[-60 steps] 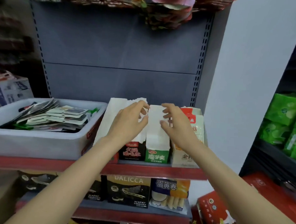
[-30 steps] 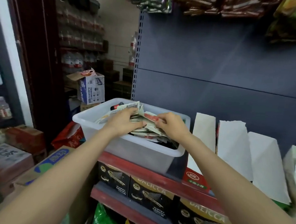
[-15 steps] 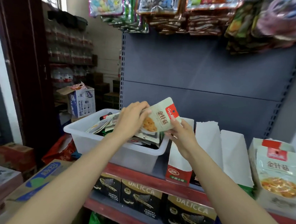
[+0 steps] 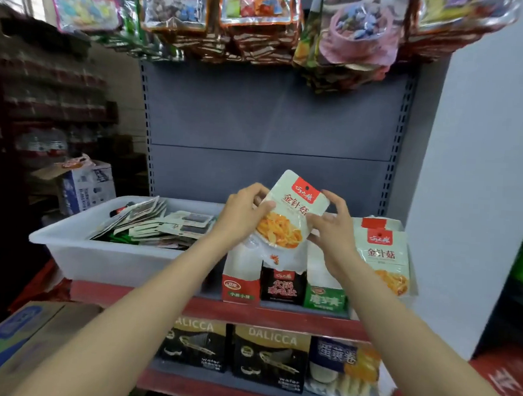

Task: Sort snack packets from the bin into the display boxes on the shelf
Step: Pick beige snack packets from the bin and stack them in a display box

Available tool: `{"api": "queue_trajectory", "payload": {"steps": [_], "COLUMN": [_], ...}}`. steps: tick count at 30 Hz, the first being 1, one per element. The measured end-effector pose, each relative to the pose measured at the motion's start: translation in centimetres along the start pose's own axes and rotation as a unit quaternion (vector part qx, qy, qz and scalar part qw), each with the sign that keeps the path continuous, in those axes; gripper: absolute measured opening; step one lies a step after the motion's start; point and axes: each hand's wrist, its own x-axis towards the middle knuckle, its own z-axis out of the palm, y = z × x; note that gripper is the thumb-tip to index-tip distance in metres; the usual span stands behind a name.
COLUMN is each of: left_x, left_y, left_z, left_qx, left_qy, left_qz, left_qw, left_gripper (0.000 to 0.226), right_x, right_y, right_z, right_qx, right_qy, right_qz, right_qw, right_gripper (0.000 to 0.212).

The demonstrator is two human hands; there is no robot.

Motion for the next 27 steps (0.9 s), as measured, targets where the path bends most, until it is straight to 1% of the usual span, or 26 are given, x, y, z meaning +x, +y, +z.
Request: {"api": "queue_trajectory", "payload": {"steps": [1,2,5,7,9,11,13,16,18,21,24,26,27], "left_x": [0.0,-0.1,-0.4,-0.4,-0.3,-0.1,0.0,0.3,0.2,0.1,0.0,-0.1,-0.2], "left_y": [0.7,1.4,3.6,4.9,6.0,6.8,7.3,7.6,7.7,7.2,6.7,6.7,6.7], "left_z": [1.1,2.2,5.6,7.9,10.1,12.0,13.4,14.7,15.2,16.0,16.6,16.7,16.7], "left_qx": [-0.023,-0.048,-0.087,-0.091,-0.1,-0.11,-0.125,-0.116,-0.09,-0.018,0.036,0.092,0.131], "left_qy": [-0.02,-0.045,-0.116,-0.133,-0.126,-0.114,-0.1,-0.082,-0.078,-0.062,-0.065,-0.076,-0.085], "left_qz": [-0.002,-0.005,0.007,0.017,0.018,0.026,0.037,0.054,0.058,0.07,0.084,0.109,0.122], "left_qw": [1.0,0.998,0.989,0.987,0.987,0.987,0.986,0.988,0.991,0.995,0.994,0.987,0.98], "left_gripper": [0.017,0.027,0.065,0.082,0.09,0.093,0.091,0.087,0.083,0.078,0.087,0.093,0.092], "right_x": [0.1,0.1,0.0,0.2,0.5,0.8,1.1,1.4,1.4,1.2,1.0,0.9,0.8], "right_y": [-0.2,-0.4,-1.1,-1.5,-1.8,-2.1,-2.2,-2.0,-1.7,-1.2,-0.3,0.4,0.7], "right_z": [-1.4,-2.7,-6.6,-8.7,-10.6,-12.3,-13.6,-14.9,-15.7,-16.5,-17.0,-17.2,-17.2], "right_qx": [-0.007,-0.016,-0.074,-0.101,-0.136,-0.165,-0.19,-0.267,-0.31,-0.344,-0.377,-0.422,-0.445], "right_qy": [0.01,0.022,0.057,0.074,0.089,0.079,0.045,0.014,0.011,0.006,0.004,-0.001,-0.005], "right_qz": [-0.003,-0.01,-0.037,-0.055,-0.078,-0.096,-0.095,-0.089,-0.095,-0.1,-0.099,-0.096,-0.089], "right_qw": [1.0,1.0,0.995,0.991,0.984,0.978,0.976,0.959,0.946,0.934,0.921,0.902,0.891], "right_gripper": [0.051,0.051,0.05,0.05,0.051,0.058,0.072,0.087,0.089,0.087,0.087,0.087,0.086]}}
